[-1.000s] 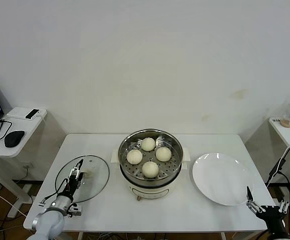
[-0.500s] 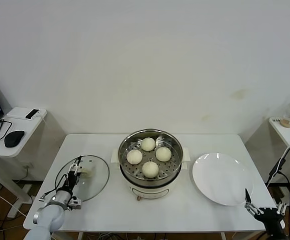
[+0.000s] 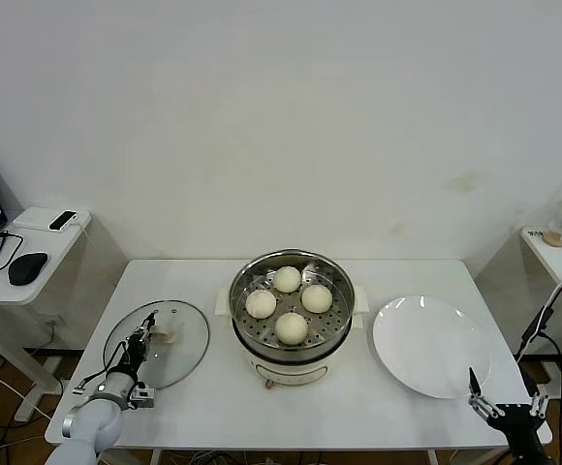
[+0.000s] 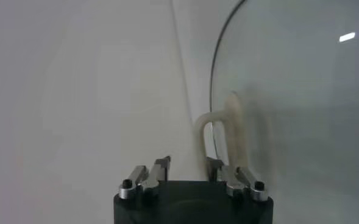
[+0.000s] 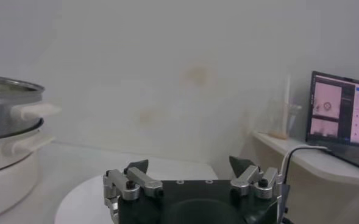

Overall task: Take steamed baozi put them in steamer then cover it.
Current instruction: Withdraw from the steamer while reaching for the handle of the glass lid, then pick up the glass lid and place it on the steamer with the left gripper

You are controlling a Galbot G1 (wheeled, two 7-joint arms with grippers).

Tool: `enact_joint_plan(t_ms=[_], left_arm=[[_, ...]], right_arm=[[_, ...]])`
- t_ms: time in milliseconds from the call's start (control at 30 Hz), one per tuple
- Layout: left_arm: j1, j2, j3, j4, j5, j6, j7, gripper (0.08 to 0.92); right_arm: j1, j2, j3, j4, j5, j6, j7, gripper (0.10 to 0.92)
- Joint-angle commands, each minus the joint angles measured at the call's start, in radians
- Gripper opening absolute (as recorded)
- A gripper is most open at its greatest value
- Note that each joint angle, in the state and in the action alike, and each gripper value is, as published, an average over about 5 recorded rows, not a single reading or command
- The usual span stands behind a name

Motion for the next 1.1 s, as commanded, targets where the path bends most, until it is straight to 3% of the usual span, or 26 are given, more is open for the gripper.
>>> enact_joint_plan(t_ms=[33, 200, 467, 833, 933, 1100], left_arm=[[0.013, 0.0, -0.011, -0.034, -0.004, -0.002, -0.017, 0.255], [0.081, -0.002, -0.054, -0.174, 0.001, 0.026, -0.018, 0.146], [0.199, 0.012, -0.166, -0.403, -0.031, 0.079, 0.039, 0.141], [0.332, 0.08, -0.301, -0.738, -0.2, 0.185, 0.212, 0.141], [0.321, 0.107, -0.277, -0.796, -0.232, 0.219, 0.259, 0.141], [0.259, 0.153, -0.122, -0.855, -0.263, 0.29, 0.317, 0.141]], right_arm=[[-0.002, 0.002, -0.019, 0.003, -0.01, 0.002, -0.002, 0.823], [-0.008, 0.0, -0.034, 0.006, -0.016, 0.007, -0.004, 0.823], [-0.008, -0.009, -0.054, 0.011, -0.028, 0.013, -0.01, 0.823], [-0.013, -0.035, -0.1, -0.016, -0.076, 0.026, -0.013, 0.823], [-0.019, -0.037, -0.109, -0.021, -0.088, 0.03, -0.008, 0.823], [-0.026, -0.037, -0.109, -0.025, -0.12, 0.035, -0.006, 0.823]])
